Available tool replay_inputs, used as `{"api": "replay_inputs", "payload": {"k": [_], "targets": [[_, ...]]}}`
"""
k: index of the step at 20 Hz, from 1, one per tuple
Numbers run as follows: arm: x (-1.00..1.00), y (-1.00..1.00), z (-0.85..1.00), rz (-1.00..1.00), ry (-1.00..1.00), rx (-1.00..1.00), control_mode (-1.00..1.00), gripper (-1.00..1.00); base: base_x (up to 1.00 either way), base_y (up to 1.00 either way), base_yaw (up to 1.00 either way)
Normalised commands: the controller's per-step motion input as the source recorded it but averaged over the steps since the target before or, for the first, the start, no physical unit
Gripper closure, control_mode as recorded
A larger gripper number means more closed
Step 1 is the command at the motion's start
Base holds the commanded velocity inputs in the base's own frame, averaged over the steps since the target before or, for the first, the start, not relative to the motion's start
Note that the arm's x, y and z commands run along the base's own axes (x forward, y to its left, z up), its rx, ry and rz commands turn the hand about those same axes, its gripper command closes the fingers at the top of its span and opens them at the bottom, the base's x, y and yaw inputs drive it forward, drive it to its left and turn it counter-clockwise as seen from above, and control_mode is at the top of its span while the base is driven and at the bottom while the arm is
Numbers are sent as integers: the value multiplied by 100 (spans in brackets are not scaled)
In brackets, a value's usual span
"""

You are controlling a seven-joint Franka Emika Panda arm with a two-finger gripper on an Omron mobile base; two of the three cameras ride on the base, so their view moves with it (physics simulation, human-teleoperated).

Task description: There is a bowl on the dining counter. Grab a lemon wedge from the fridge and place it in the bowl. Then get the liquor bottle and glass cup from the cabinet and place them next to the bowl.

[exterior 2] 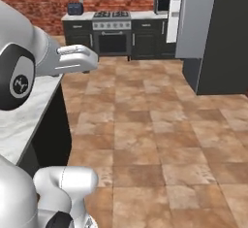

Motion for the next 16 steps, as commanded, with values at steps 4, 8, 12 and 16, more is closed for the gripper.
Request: {"api": "replay_inputs", "payload": {"k": [4,8,12,16], "targets": [[0,0,0,0,0,0,100,-100,99,11,0],[0,0,0,0,0,0,100,-100,74,-18,0],[0,0,0,0,0,0,100,-100,83,-13,0],[0,0,0,0,0,0,100,-100,91,-3,0]]}}
